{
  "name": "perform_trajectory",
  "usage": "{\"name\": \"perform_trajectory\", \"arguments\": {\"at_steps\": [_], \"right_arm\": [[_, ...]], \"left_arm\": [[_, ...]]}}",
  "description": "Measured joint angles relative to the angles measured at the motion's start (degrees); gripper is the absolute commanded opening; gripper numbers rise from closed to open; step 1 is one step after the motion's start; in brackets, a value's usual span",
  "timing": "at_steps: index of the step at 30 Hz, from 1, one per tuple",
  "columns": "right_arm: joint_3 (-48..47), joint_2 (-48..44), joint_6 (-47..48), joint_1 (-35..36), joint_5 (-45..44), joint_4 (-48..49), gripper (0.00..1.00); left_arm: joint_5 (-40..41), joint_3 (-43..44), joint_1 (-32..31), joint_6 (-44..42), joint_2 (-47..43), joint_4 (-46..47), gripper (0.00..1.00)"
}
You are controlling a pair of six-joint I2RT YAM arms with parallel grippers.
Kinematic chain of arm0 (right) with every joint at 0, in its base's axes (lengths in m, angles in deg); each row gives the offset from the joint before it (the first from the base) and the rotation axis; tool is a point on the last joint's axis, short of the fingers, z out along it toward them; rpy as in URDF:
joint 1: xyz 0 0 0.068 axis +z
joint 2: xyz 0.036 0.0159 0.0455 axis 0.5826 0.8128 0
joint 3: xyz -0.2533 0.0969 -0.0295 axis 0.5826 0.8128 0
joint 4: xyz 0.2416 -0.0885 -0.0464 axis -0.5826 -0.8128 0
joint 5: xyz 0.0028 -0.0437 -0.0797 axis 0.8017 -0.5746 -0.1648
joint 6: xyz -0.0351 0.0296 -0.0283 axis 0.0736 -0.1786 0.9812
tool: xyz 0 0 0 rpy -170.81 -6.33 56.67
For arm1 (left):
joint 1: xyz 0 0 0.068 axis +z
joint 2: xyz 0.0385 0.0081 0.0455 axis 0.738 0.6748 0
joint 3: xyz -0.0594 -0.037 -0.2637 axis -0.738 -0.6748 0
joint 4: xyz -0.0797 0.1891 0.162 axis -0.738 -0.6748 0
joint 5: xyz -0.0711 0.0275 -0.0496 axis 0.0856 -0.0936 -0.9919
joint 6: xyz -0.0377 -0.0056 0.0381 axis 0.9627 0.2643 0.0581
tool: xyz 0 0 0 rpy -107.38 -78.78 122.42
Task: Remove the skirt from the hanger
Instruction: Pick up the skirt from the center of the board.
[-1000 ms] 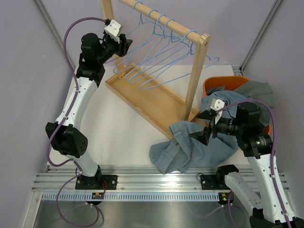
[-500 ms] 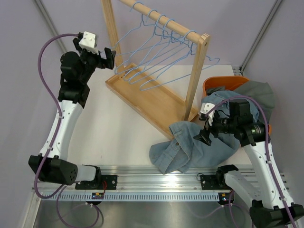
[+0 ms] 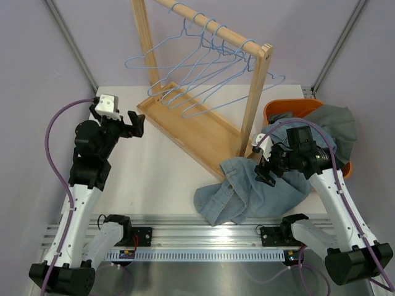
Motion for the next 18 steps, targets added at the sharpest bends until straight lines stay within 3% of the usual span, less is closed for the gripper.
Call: {"name": "perform_trajectory", "arguments": {"at_steps": [4, 7, 13, 18], "right_arm": [[2.16, 0.09, -0.74, 0.44, -2.12, 0.81, 0.78], [4.00, 0.15, -0.61, 1.09, -2.82, 1.01, 0.59], [4.63, 1.40, -0.55, 1.64, -2.62, 0.48, 0.03], [-0.24, 0.96, -1.66, 1.64, 1.66, -4.00, 0.00]], "left_arm": [[-0.72, -6.08, 0.00, 5.38, -4.00, -0.98, 0.99], [-1.01, -8.81, 0.00, 9.09, -4.72, -1.81, 0.99], [-1.62, -10.99, 0.00, 14.05, -4.70, -1.90, 0.99], [-1.70, -10.99, 0.00, 14.97, -4.72, -1.90, 0.99]]}}
